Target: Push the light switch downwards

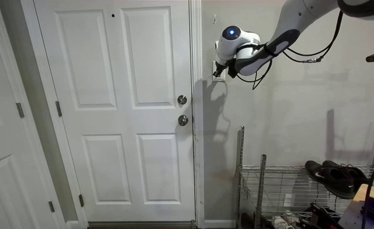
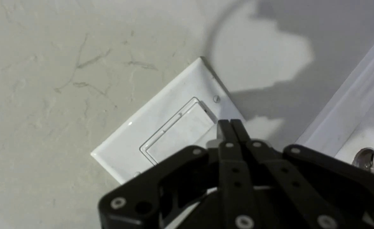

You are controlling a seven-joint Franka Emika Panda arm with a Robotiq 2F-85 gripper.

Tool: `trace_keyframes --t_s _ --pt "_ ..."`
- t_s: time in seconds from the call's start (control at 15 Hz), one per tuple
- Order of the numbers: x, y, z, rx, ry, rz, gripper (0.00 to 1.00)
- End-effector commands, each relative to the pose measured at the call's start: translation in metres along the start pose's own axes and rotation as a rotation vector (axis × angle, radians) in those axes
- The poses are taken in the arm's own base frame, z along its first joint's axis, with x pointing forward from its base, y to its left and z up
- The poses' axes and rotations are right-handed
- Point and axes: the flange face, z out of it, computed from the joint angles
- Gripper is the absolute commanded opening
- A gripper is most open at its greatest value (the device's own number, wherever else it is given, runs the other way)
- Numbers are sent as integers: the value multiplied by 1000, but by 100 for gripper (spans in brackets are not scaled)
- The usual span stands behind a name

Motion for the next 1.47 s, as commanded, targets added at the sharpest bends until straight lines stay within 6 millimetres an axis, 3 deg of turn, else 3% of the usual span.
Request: trace_keyframes --t_s 0.0,1.4 --pt "4 6 12 -34 -14 21 5" --pt "13 27 53 -62 -89 106 5"
